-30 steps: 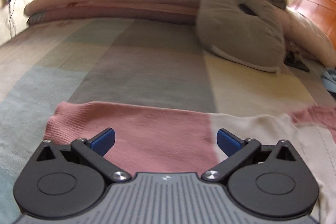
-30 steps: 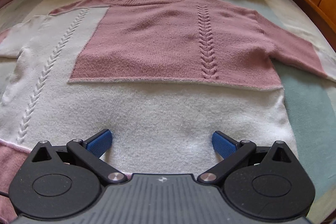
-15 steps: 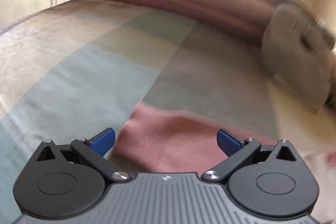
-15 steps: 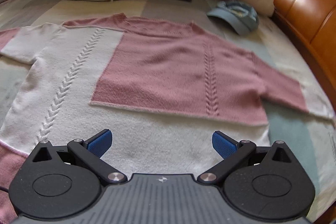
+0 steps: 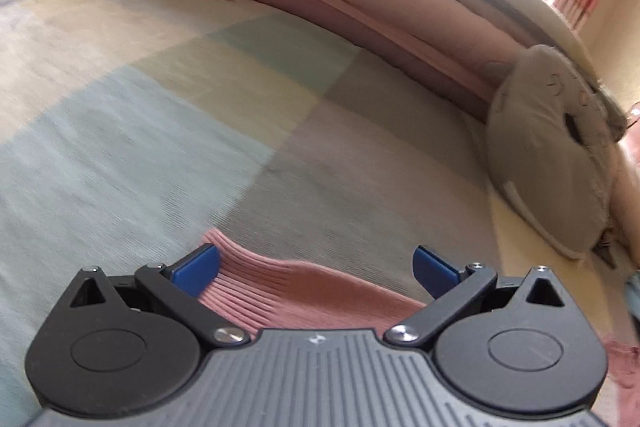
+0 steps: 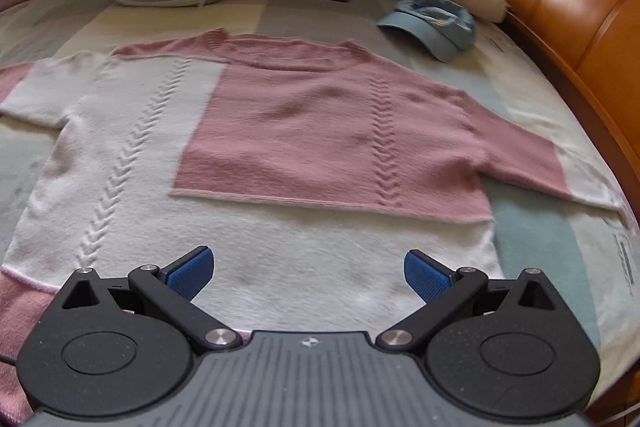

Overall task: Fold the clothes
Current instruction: 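Move the open left gripper to the pink ribbed sleeve cuff, then close the left gripper on the pink ribbed cuff and lift it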

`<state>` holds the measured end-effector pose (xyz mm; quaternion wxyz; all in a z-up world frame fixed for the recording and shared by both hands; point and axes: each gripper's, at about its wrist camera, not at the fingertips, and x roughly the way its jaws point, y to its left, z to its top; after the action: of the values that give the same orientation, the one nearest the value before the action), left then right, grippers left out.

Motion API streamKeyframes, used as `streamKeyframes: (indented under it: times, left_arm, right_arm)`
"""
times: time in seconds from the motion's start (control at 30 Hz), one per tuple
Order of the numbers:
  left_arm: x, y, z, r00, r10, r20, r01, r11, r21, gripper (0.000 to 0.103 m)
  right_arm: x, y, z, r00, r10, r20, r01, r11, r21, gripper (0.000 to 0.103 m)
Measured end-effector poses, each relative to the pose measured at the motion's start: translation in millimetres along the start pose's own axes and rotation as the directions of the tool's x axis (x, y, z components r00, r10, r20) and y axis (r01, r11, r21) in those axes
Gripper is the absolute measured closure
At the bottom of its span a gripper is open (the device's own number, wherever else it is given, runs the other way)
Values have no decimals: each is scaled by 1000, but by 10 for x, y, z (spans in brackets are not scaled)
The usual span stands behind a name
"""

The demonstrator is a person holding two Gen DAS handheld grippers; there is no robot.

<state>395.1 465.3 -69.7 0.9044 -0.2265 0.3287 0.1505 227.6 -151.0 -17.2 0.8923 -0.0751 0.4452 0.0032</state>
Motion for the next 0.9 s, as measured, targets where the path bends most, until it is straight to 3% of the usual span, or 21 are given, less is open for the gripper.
streamKeyframes:
  times: [0.07, 0.2, 0.3, 0.4, 0.57, 0.9]
  left_arm:
    - [-82, -29, -2, 1000, 18, 2, -18, 1000, 21, 1]
    - [-358, -111, -154, 996, -92, 12, 91, 994, 66, 1]
    - [-573, -179, -379, 983, -182, -4, 181, 977, 116, 1]
    - [-657, -158, -616, 975, -218, -40, 221, 966, 132, 1]
    - [-609, -9, -817, 970, -231, -81, 237, 969, 76, 1]
    - [-431, 57, -725, 957, -290, -10, 290, 956, 46, 1]
  right_arm:
    - [-15, -48, 2, 1000, 1, 2, -2, 1000, 28, 0]
    - [-12, -55, 5, 1000, 30, 7, -30, 998, 54, 0]
    - [-8, 16, 12, 999, 52, 9, -53, 998, 40, 0]
    - [-18, 78, 46, 997, 71, 23, -71, 997, 26, 0]
    - [-6, 124, 91, 996, 88, 23, -89, 996, 20, 0]
    - [19, 93, 94, 997, 78, -5, -78, 996, 51, 0]
